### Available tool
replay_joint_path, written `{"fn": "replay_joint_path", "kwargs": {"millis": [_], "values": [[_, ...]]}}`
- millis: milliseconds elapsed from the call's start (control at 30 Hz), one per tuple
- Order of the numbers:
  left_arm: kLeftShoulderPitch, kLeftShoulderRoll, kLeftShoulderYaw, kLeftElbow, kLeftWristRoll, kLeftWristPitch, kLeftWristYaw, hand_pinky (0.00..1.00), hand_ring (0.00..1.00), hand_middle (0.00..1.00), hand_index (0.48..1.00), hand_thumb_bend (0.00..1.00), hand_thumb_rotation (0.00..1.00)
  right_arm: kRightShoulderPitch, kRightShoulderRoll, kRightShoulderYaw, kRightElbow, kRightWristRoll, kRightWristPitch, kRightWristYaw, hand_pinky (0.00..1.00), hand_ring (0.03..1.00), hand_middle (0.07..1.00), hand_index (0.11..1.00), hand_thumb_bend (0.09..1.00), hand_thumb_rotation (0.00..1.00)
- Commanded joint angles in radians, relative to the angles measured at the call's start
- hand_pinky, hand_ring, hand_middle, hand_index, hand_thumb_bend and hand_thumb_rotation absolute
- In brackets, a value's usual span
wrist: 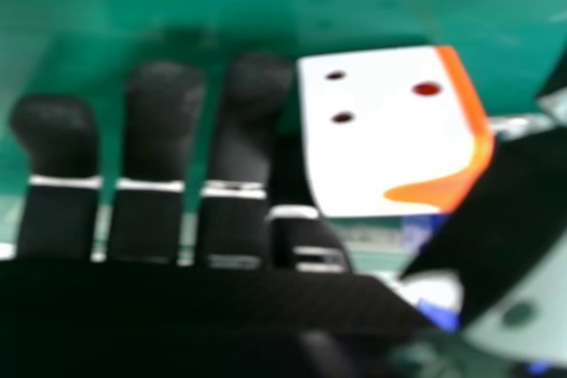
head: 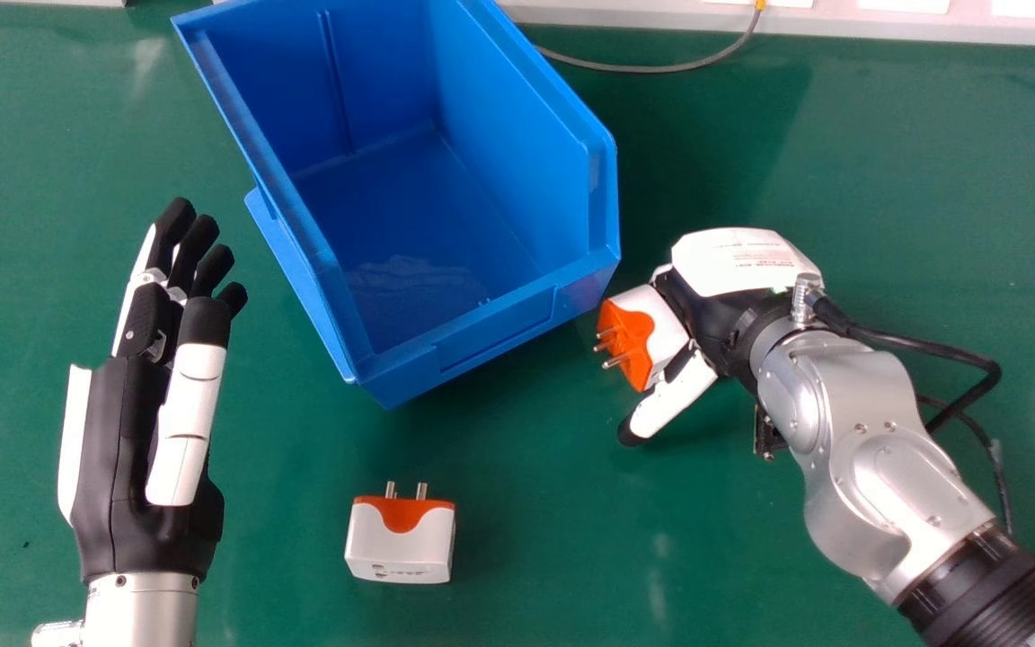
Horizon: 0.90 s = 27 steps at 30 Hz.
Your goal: Pick all objects and put in blue box
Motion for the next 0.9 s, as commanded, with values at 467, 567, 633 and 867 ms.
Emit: {"fn": "replay_joint_path", "kwargs": {"millis": [467, 567, 633, 867], "values": [[-0.002, 0.005, 0.007, -0.011, -0.011, -0.016, -0.012, 0.92, 0.94, 0.95, 0.929, 0.76, 0.76, 0.045, 0.096, -0.004, 0.018, -0.005, 0.118, -0.115, 0.16, 0.243, 0.376, 0.752, 0.869, 0.39], [-0.004, 0.004, 0.008, -0.006, -0.010, -0.025, -0.013, 0.93, 0.94, 0.95, 0.929, 0.75, 0.77, 0.043, 0.107, -0.002, 0.026, -0.007, 0.124, -0.149, 0.15, 0.224, 0.352, 0.743, 0.867, 0.38], [-0.004, 0.004, 0.008, -0.007, -0.006, -0.026, -0.011, 0.93, 0.94, 0.95, 0.929, 0.75, 0.77, 0.041, 0.113, 0.001, 0.034, -0.012, 0.129, -0.168, 0.13, 0.207, 0.331, 0.707, 0.862, 0.37], [-0.002, 0.001, 0.007, -0.014, 0.001, -0.015, 0.001, 0.92, 0.94, 0.95, 0.927, 0.75, 0.77, 0.030, 0.123, 0.022, 0.050, -0.023, 0.142, -0.190, 0.11, 0.184, 0.303, 0.660, 0.861, 0.35]]}}
